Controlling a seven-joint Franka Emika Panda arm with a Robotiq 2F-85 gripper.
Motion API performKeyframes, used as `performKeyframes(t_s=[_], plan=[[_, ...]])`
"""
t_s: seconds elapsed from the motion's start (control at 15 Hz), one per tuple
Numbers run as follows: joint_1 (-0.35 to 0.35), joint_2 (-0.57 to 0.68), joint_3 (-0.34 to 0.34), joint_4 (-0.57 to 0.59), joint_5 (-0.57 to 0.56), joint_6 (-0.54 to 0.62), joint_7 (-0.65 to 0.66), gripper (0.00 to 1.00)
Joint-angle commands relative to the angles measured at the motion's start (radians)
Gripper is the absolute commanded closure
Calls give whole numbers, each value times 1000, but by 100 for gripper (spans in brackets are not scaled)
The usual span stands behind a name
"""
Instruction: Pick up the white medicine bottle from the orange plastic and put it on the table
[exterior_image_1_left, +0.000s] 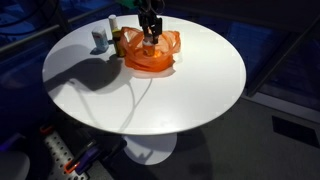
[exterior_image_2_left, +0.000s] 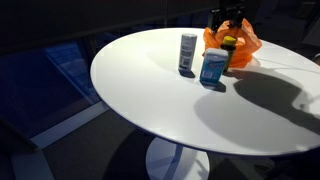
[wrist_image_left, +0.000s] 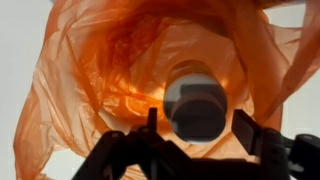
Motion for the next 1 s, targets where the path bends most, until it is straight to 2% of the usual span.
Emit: performKeyframes(t_s=[0.0,0.07,0.13,0.6,0.93], plan=[[16,9,-19,41,6,-56,19,55],[15,4,-20,45,6,-64,21,62],[14,-3,-23,58,7,-85,24,64],[25,-53,-33,171,-22,-204,67,64],[64,-53,-18,281,-45,-247,102,64]])
